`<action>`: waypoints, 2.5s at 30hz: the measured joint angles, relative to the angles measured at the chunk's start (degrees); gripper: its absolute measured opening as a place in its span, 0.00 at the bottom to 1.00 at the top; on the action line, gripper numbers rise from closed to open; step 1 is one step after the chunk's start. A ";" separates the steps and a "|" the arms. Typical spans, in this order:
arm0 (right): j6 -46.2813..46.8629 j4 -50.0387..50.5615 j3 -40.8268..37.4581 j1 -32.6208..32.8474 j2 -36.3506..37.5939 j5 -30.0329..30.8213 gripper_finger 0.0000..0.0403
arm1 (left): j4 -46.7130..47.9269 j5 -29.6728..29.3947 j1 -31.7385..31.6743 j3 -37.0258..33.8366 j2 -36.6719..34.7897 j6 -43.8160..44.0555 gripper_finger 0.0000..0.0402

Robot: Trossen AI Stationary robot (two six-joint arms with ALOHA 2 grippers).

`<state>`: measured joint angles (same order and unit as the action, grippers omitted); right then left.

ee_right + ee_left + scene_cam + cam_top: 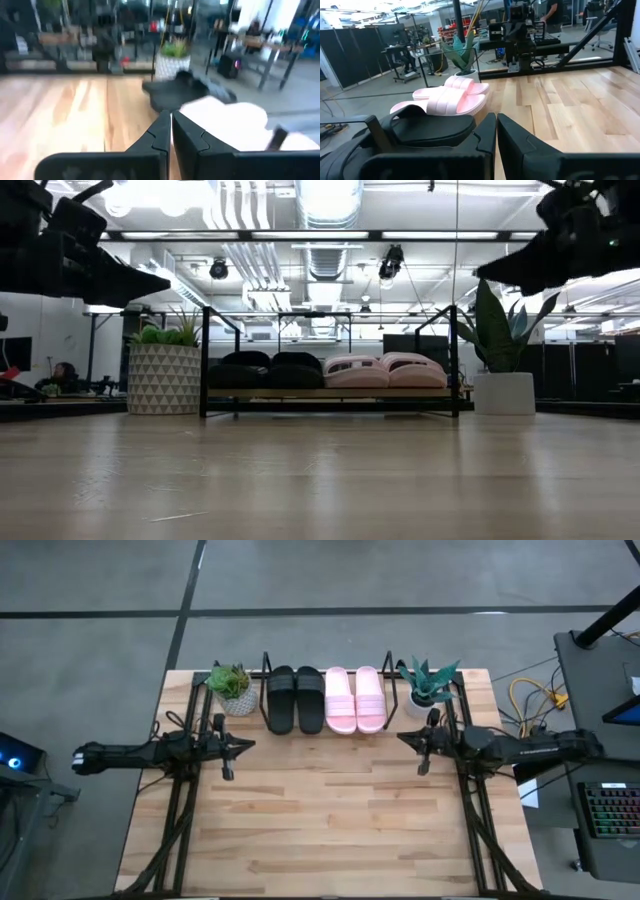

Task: Pick and place slides into the shelf
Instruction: Return to Home Position

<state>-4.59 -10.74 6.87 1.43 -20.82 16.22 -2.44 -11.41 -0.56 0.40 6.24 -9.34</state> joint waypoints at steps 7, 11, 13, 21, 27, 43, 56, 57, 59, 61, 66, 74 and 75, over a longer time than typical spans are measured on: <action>-1.20 4.44 -1.67 0.05 11.28 -9.37 0.02 | -0.04 -0.91 0.00 -0.02 0.29 -0.02 0.00; 0.03 4.32 -5.70 0.04 16.96 -10.18 0.02 | -0.09 -0.93 0.00 -0.04 0.68 0.02 0.00; 0.16 6.47 -6.40 0.04 19.72 -10.21 0.02 | -0.11 -0.94 0.00 -0.07 0.59 0.07 0.00; 1.88 7.65 -6.36 0.04 19.87 -10.64 0.02 | -0.08 -0.91 0.00 -0.07 0.85 2.67 0.00; 1.34 6.99 -6.36 0.04 19.98 -10.63 0.02 | -0.07 -0.91 -0.06 -0.09 1.48 2.43 0.00; 1.19 7.36 -6.36 0.04 19.92 -10.20 0.02 | -0.13 -0.87 -0.04 -0.09 1.51 2.95 0.00; 1.19 7.36 -6.36 0.04 19.92 -10.20 0.02 | -0.15 -0.85 0.00 -0.09 1.55 2.95 0.00; 1.18 7.36 -6.36 0.04 19.92 -10.20 0.02 | -0.15 -0.86 0.00 -0.09 1.61 2.95 0.00; 1.17 7.36 -6.36 0.04 19.92 -10.20 0.02 | -0.15 -0.84 0.00 -0.09 1.59 2.95 0.00; 1.18 7.36 -6.36 0.04 19.92 -10.20 0.02 | -0.17 -0.84 0.00 -0.09 1.59 2.95 0.00; 1.17 7.37 -6.36 0.04 19.92 -10.20 0.02 | -0.17 -0.84 -0.02 -0.09 1.70 2.95 0.00; 1.17 7.38 -6.36 0.04 19.92 -10.20 0.02 | -0.17 -0.84 -0.02 -0.09 1.90 2.95 0.00; 1.17 7.39 -6.36 0.04 19.92 -10.20 0.02 | -0.17 -0.84 -0.02 -0.09 1.92 2.94 0.00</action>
<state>-3.42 -3.36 0.51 1.48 -0.91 6.02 -2.61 -12.25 -0.58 0.32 8.16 -6.40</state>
